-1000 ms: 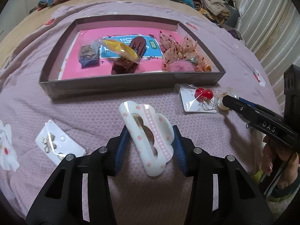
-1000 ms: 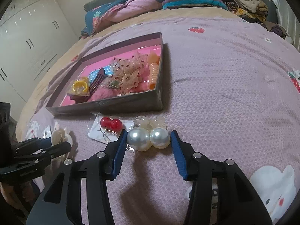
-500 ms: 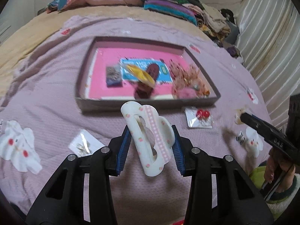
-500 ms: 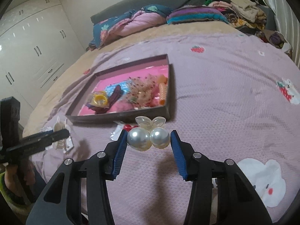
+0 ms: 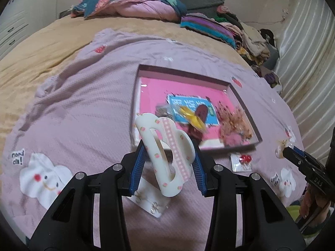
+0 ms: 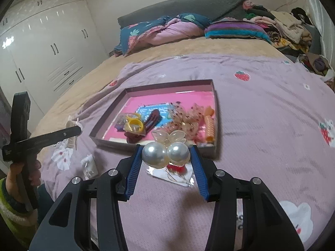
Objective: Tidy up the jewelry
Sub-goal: 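Carry the claw clip and pearl earrings into the tray and release both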
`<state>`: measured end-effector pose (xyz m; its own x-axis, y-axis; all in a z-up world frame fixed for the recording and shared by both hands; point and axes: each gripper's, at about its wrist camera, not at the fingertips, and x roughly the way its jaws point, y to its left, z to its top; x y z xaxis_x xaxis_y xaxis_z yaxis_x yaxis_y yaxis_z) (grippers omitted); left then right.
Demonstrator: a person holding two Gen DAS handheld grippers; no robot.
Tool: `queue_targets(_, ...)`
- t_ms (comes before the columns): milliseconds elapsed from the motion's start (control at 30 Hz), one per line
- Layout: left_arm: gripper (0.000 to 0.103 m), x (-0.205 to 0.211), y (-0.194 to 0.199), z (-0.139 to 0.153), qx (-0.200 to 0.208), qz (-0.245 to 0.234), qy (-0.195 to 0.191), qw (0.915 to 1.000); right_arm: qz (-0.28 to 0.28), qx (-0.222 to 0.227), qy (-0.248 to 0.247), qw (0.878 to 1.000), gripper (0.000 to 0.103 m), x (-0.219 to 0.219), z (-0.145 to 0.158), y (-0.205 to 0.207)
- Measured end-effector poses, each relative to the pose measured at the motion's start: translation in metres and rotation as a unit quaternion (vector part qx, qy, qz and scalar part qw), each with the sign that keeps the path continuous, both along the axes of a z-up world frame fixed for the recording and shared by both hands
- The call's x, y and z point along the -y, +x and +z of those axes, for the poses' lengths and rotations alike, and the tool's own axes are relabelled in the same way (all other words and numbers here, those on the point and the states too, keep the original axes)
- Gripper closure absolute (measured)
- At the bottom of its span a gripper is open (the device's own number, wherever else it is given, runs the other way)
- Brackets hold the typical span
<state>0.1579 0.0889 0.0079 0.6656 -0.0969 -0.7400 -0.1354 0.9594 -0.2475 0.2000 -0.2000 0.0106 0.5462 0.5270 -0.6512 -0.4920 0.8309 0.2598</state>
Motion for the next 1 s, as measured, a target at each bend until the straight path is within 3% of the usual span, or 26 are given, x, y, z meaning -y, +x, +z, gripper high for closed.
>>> queue_targets(633,0.069,0.000,0.043,-0.005,0.002,-0.006,0.008,0.9999,-0.012,0.025,-0.007,1.000,0.057,-0.029,0.012,0.044)
queue_targets(1000,0.069,0.023,0.059,-0.026,-0.013,-0.034,0.015,0.9992,-0.051,0.010,-0.017,0.998,0.057,-0.021,-0.004,0.075)
